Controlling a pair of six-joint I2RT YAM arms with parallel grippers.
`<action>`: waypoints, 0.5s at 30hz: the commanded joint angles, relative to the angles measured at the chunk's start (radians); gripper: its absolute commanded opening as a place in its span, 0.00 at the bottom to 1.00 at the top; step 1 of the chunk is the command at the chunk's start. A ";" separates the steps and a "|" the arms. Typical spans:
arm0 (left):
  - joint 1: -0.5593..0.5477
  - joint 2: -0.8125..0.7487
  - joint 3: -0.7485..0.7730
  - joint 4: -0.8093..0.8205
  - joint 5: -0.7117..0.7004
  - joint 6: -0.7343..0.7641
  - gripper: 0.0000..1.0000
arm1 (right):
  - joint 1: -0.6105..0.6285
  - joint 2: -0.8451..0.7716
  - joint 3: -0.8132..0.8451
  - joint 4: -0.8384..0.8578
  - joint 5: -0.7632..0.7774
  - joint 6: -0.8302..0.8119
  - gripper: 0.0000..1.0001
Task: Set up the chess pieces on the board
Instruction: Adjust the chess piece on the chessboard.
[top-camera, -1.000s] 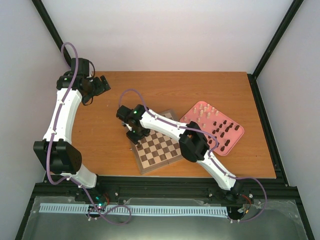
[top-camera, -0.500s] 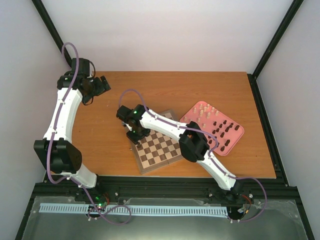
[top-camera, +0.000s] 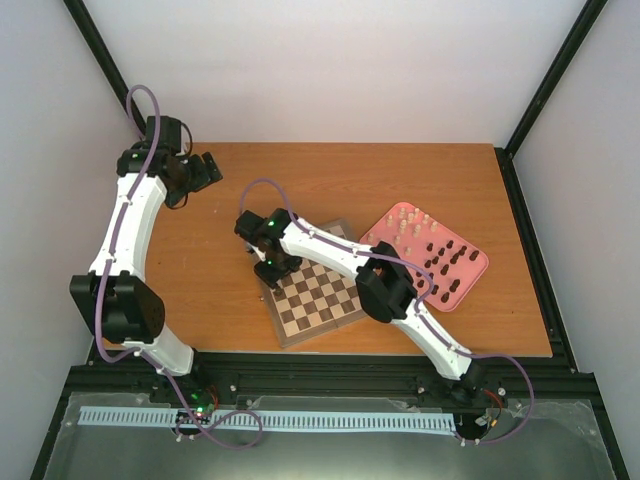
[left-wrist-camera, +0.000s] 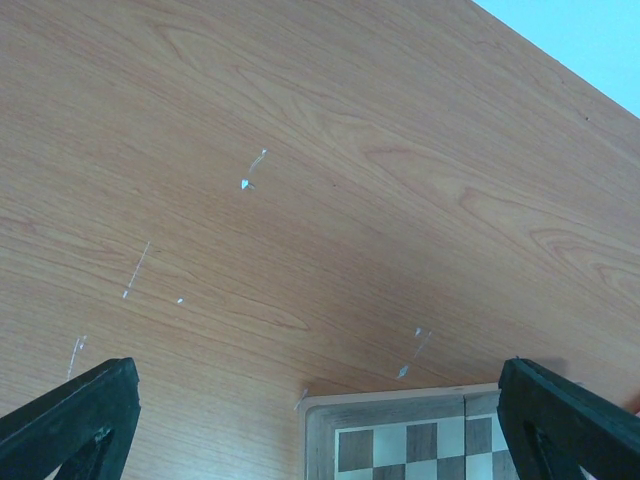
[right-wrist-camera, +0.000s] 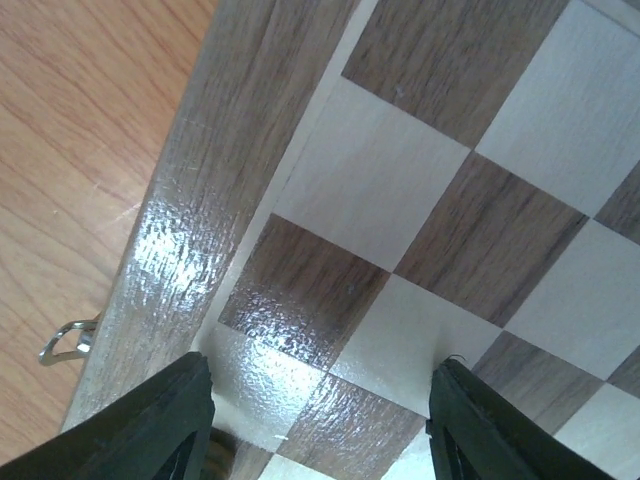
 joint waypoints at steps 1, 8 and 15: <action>-0.006 0.014 0.049 -0.010 -0.013 0.016 1.00 | -0.013 0.029 0.021 -0.012 -0.025 -0.020 0.60; -0.006 0.022 0.051 -0.012 -0.016 0.017 1.00 | -0.017 0.020 0.026 0.001 -0.040 -0.034 0.60; -0.006 0.031 0.062 -0.014 -0.012 0.016 1.00 | -0.017 -0.053 0.043 0.056 -0.047 -0.050 0.62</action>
